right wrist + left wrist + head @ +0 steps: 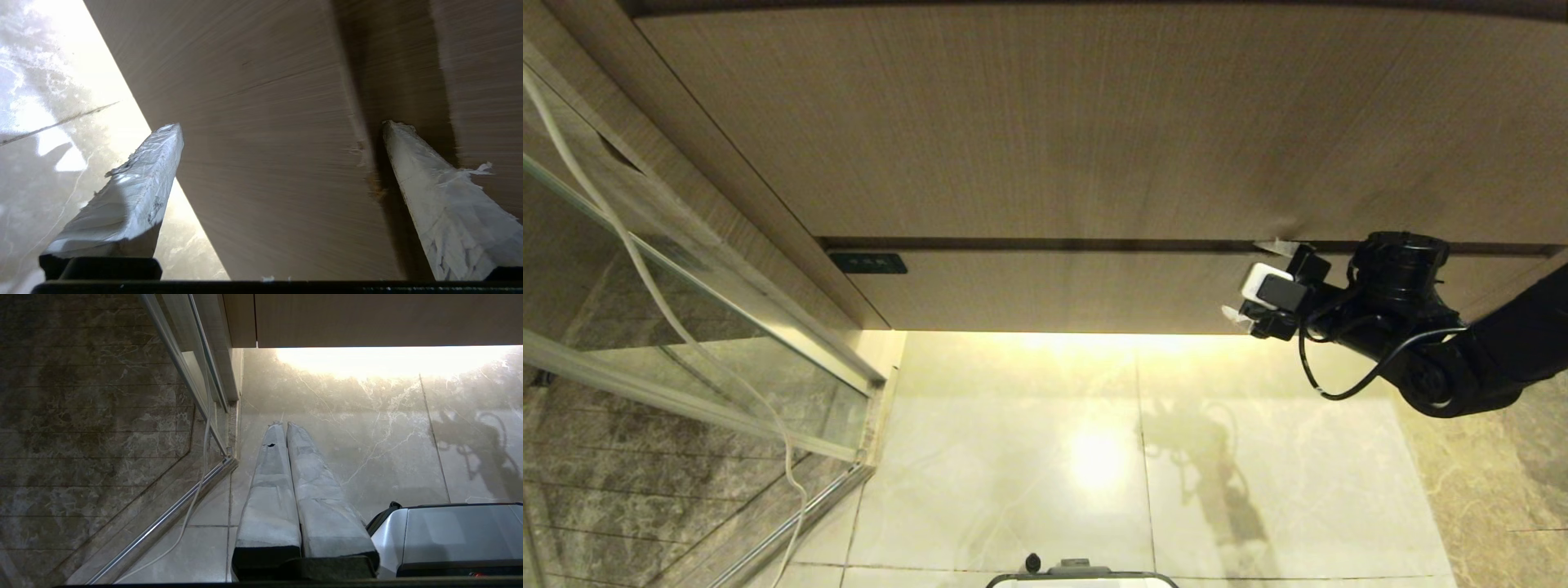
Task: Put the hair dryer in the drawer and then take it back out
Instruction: Pull open the drawer
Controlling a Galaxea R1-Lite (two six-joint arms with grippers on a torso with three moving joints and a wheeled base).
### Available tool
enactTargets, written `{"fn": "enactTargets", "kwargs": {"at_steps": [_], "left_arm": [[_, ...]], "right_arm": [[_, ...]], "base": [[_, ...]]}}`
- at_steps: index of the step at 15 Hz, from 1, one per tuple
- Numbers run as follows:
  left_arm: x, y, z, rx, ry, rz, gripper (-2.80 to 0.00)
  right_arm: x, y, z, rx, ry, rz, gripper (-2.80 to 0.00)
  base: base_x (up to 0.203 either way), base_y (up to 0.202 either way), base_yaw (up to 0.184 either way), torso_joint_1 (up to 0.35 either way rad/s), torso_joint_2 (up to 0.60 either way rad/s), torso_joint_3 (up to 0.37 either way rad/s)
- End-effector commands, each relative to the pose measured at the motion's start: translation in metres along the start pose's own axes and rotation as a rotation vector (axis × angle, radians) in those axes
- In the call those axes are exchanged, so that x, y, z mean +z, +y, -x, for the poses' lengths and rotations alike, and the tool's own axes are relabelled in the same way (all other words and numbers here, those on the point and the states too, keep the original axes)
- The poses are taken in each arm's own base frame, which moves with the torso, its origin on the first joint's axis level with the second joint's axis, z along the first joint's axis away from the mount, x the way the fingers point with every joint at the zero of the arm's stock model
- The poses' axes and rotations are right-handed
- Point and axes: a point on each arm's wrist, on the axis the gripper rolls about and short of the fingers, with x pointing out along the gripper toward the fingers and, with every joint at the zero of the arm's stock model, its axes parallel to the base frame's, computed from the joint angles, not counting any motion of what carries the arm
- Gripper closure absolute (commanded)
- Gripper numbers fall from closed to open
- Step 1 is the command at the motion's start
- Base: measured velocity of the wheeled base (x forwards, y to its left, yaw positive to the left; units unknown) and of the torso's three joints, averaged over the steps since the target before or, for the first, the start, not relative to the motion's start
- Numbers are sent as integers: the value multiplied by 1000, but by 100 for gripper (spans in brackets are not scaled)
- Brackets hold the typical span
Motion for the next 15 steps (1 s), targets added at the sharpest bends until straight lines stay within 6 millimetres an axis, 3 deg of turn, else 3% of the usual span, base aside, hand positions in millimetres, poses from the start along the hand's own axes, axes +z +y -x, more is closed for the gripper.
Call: {"fn": "enactTargets", "kwargs": {"at_steps": [1, 15], "left_arm": [[0, 0, 0, 0, 1, 0, 0], [0, 0, 0, 0, 1, 0, 0]], "right_arm": [[-7, 6, -3, 19, 15, 0, -280], [-23, 23, 19, 237, 162, -106, -280]], "base": [[0, 0, 0, 0, 0, 0], [0, 0, 0, 0, 0, 0]]}}
